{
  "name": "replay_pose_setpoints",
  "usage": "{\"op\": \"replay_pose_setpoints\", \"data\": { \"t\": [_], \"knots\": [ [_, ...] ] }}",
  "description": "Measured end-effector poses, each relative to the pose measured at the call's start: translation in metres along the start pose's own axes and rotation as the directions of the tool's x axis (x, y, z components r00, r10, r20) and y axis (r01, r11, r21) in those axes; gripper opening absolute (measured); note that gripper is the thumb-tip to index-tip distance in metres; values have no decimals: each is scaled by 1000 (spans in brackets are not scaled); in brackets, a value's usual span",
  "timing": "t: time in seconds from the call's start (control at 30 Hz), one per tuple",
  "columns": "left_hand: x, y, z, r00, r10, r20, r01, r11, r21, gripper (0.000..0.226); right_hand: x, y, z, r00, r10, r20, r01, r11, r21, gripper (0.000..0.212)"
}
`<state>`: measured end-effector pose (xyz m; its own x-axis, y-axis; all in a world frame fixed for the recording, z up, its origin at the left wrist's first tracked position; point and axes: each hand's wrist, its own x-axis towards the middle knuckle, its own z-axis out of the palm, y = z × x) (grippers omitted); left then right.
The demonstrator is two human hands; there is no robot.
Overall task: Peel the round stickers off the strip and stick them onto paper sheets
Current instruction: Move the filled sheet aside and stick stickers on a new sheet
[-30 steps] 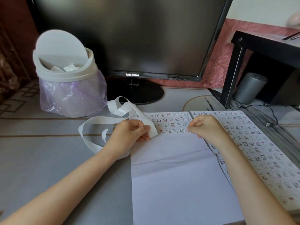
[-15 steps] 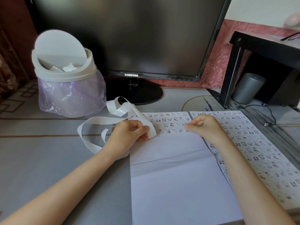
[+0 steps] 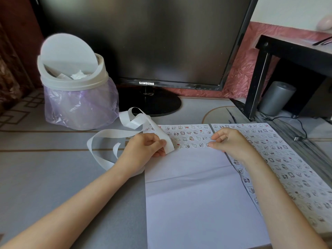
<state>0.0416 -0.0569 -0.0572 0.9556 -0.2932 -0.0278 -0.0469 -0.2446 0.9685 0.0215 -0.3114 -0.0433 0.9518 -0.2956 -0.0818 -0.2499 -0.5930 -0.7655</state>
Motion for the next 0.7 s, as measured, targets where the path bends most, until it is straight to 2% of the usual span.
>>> {"op": "replay_pose_setpoints", "data": {
  "t": [0.2, 0.3, 0.57, 0.7],
  "knots": [
    [-1, -1, -1, 1000, 6, -6, -6, 1000, 27, 23, 1, 1, -1, 1000, -11, -10, 11, 1000, -10, 7],
    [0, 0, -1, 1000, 11, -6, -11, 999, 35, 24, 1, 2, 5, 998, -30, -58, 29, 999, -16, 16],
    [-1, 0, 0, 1000, 21, -1, -21, 999, 36, 24, 5, 5, 7, 996, -35, -84, 27, 995, -99, 13],
    [-2, 1, 0, 999, 50, -21, -49, 996, 74, 11, 4, 0, 6, 992, -52, -113, 43, 996, -84, 5]
  ]
}}
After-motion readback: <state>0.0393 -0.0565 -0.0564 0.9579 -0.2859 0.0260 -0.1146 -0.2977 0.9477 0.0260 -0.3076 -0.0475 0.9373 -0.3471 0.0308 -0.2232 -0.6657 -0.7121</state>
